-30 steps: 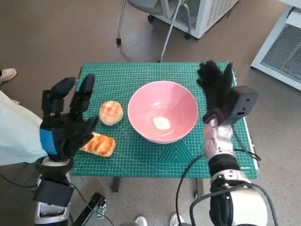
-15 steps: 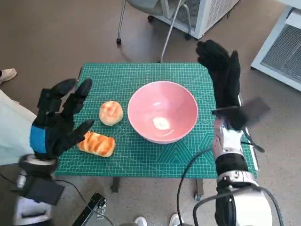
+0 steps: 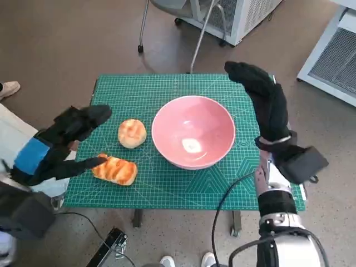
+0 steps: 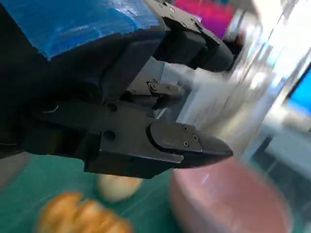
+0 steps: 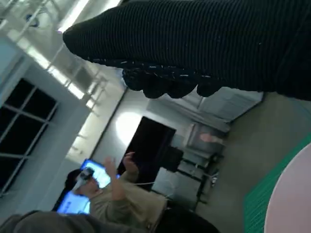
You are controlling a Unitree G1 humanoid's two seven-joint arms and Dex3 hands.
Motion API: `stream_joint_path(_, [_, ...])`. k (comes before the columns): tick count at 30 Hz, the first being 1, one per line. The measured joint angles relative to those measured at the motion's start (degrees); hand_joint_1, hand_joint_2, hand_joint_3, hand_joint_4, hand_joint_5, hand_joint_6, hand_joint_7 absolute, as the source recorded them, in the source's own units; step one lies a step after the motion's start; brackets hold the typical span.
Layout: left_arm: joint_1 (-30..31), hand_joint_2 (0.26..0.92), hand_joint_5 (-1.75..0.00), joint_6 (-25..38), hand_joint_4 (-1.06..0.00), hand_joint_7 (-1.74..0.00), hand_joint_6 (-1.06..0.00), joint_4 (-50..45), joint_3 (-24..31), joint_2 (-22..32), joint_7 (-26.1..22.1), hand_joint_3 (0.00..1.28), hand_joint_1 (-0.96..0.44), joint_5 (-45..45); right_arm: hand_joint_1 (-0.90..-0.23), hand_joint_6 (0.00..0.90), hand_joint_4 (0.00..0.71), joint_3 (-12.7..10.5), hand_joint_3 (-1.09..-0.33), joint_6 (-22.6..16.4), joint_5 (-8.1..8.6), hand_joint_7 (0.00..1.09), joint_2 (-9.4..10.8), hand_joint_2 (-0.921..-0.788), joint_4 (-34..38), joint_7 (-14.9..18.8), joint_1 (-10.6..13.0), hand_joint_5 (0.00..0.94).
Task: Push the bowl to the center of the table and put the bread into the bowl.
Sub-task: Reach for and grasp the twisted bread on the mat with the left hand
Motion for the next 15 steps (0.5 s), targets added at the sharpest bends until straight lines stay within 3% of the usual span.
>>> stream_joint_path(9, [0.56,0.83,0.0,10.51,-0.14,-0.04,-0.31,-5.49,-6.58,8.84,-9.28,0.0,0.23,10.21,-0.567,0.05,0.349,0.83,-0.798,0.3,0.19,0.85,0.07,-0.921,-0.62,0.12,0.73,0.022])
stream_joint_path(15, [-0.52,0.828,0.0,17.87,-0.12,-0.02,-0.3,-8.22,-11.91,11.09,-13.5,0.0,0.24,18.15,-0.57,0.048,0.352,1.05,-0.797,0.46,0.17,0.85,0.03,-0.921,-0.62,0.03,0.74,0.023])
